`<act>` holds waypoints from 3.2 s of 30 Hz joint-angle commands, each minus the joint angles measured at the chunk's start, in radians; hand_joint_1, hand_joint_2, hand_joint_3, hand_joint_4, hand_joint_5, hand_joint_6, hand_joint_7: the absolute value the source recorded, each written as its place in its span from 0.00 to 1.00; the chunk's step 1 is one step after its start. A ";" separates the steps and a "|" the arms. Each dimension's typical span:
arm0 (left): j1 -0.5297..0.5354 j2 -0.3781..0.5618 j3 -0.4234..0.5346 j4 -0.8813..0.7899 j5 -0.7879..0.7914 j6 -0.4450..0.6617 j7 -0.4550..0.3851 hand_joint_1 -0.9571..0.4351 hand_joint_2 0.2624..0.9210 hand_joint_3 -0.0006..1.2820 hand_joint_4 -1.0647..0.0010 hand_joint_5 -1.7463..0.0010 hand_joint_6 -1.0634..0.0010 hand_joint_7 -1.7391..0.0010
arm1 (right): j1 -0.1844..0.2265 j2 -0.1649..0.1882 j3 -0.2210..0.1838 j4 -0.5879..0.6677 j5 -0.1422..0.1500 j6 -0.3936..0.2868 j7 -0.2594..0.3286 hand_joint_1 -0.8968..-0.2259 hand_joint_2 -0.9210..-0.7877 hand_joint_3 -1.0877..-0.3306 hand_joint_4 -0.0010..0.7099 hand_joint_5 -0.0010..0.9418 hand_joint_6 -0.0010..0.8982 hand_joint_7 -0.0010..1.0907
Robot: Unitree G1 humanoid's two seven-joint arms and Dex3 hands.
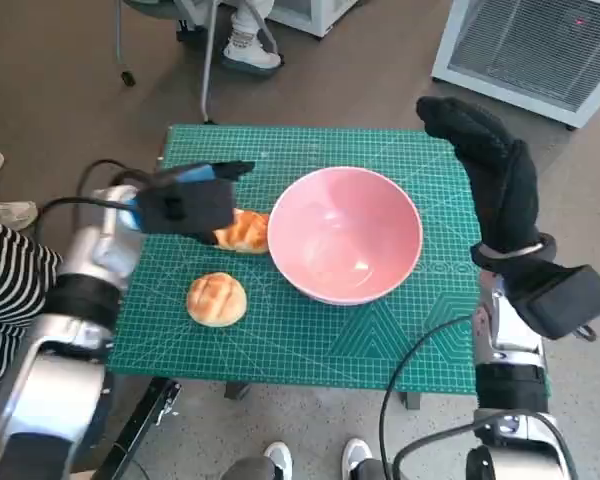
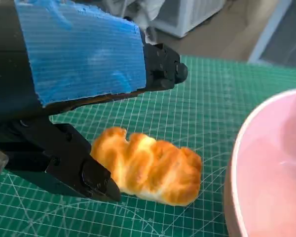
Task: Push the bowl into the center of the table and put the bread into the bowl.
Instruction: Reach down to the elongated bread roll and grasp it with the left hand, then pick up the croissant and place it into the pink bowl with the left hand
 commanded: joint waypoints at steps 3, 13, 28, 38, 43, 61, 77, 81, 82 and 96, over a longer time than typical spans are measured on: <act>-0.063 -0.055 -0.054 0.119 0.056 0.019 0.061 0.64 0.69 0.00 0.94 0.99 0.82 0.99 | 0.032 -0.006 0.000 0.004 0.007 0.017 0.006 0.19 0.00 0.46 0.25 0.00 0.00 0.52; -0.072 -0.111 -0.120 0.204 0.112 0.031 0.117 0.63 0.72 0.01 0.90 0.99 0.79 0.99 | 0.046 -0.009 0.001 -0.014 0.003 0.017 0.002 0.20 0.00 0.46 0.25 0.00 0.00 0.52; -0.046 -0.120 -0.191 0.250 0.179 0.067 0.188 0.66 0.80 0.02 0.69 0.98 0.56 0.97 | 0.056 -0.012 -0.005 -0.024 0.008 0.016 -0.002 0.23 0.00 0.46 0.25 0.00 0.00 0.51; -0.018 -0.102 -0.211 0.259 0.201 0.047 0.290 0.68 0.96 0.07 0.39 0.49 0.43 0.50 | 0.061 -0.009 -0.010 -0.029 0.015 0.023 -0.003 0.23 0.00 0.46 0.25 0.00 0.00 0.52; 0.000 -0.085 -0.206 0.258 0.193 0.009 0.353 0.69 0.99 0.05 0.35 0.33 0.39 0.39 | 0.060 -0.005 -0.009 -0.026 0.015 0.025 -0.003 0.23 0.00 0.46 0.25 0.00 0.00 0.52; -0.039 -0.022 -0.144 0.235 0.146 -0.050 0.448 0.69 1.00 0.04 0.35 0.30 0.36 0.40 | 0.065 -0.003 -0.006 -0.028 0.023 0.025 0.007 0.24 0.00 0.46 0.25 0.00 0.00 0.51; -0.055 0.009 -0.008 -0.047 0.081 -0.150 0.628 0.69 1.00 0.02 0.31 0.38 0.36 0.34 | 0.061 -0.018 -0.010 -0.024 0.046 0.031 0.025 0.25 0.00 0.47 0.25 0.00 0.00 0.51; -0.005 0.010 -0.001 -0.218 0.087 -0.183 0.631 0.69 0.99 0.02 0.29 0.40 0.37 0.33 | 0.058 -0.019 -0.010 -0.022 0.049 0.034 0.028 0.24 0.00 0.47 0.25 0.00 0.00 0.51; 0.006 0.009 0.000 -0.257 0.087 -0.186 0.624 0.69 0.99 0.02 0.28 0.41 0.37 0.33 | 0.058 -0.019 -0.010 -0.022 0.050 0.034 0.029 0.24 0.00 0.47 0.25 0.00 0.00 0.51; 0.009 -0.079 -0.077 -0.262 0.135 -0.319 0.591 0.69 1.00 0.04 0.30 0.39 0.43 0.30 | 0.062 -0.018 -0.011 -0.039 0.058 0.046 0.036 0.22 0.00 0.47 0.25 0.00 0.00 0.51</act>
